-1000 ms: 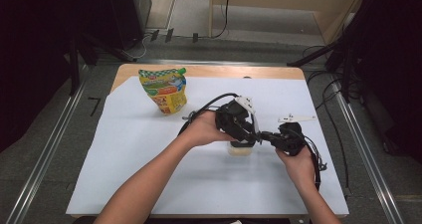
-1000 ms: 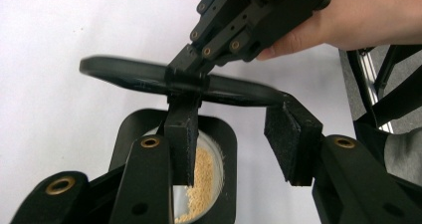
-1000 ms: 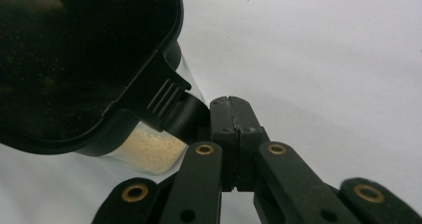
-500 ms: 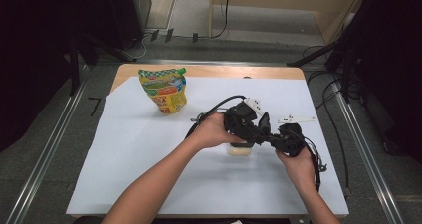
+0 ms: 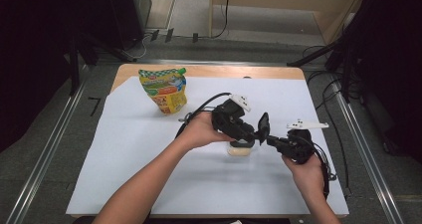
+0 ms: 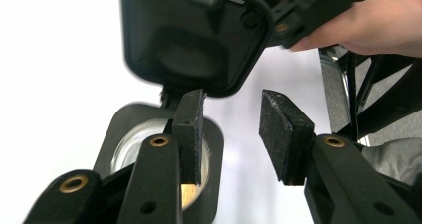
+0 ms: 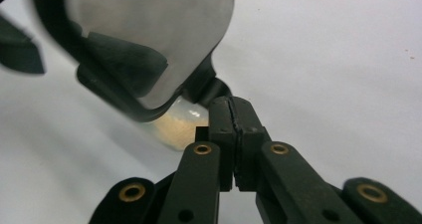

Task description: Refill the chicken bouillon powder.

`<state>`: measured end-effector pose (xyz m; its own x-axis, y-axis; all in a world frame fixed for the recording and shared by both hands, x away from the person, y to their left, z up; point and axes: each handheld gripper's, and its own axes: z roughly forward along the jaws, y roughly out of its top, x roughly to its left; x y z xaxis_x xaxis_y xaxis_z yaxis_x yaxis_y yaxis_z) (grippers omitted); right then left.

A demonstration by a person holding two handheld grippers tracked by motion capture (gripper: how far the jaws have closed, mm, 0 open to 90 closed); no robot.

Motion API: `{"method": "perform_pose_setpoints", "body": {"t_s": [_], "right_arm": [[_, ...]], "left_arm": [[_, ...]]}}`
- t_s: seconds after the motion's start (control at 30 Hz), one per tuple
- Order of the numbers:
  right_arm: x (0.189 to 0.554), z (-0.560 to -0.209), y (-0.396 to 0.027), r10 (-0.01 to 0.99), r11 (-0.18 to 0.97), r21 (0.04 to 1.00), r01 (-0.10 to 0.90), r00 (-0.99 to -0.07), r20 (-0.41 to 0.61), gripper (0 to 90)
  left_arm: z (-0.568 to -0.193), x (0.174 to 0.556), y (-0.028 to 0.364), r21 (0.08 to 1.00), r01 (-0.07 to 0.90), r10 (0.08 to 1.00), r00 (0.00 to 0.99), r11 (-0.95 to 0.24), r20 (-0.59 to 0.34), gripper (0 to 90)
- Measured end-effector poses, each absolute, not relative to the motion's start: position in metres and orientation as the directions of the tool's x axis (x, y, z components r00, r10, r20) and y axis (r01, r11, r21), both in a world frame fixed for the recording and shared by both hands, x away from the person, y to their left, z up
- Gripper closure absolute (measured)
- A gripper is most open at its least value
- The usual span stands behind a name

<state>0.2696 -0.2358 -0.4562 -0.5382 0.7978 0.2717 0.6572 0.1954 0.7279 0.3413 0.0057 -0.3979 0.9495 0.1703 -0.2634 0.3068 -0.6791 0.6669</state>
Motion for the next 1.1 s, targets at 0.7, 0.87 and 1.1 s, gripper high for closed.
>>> {"method": "perform_pose_setpoints", "body": {"t_s": [0.7,0.87,1.1], "right_arm": [[0.222,-0.455,-0.193,0.705,0.306,0.746,0.591,-0.667,0.239,69.4],[0.221,-0.458,-0.185,0.678,0.318,0.748,0.583,-0.691,0.251,62.6],[0.219,-0.46,-0.17,0.65,0.36,0.746,0.561,-0.724,0.23,50.1]], "left_arm": [[-0.412,0.338,0.078,0.679,0.427,0.312,0.903,-0.597,-0.295,58.2],[-0.413,0.338,0.087,0.672,0.433,0.329,0.9,-0.601,-0.286,59.9],[-0.416,0.342,0.106,0.638,0.48,0.364,0.876,-0.602,-0.315,50.9]]}}
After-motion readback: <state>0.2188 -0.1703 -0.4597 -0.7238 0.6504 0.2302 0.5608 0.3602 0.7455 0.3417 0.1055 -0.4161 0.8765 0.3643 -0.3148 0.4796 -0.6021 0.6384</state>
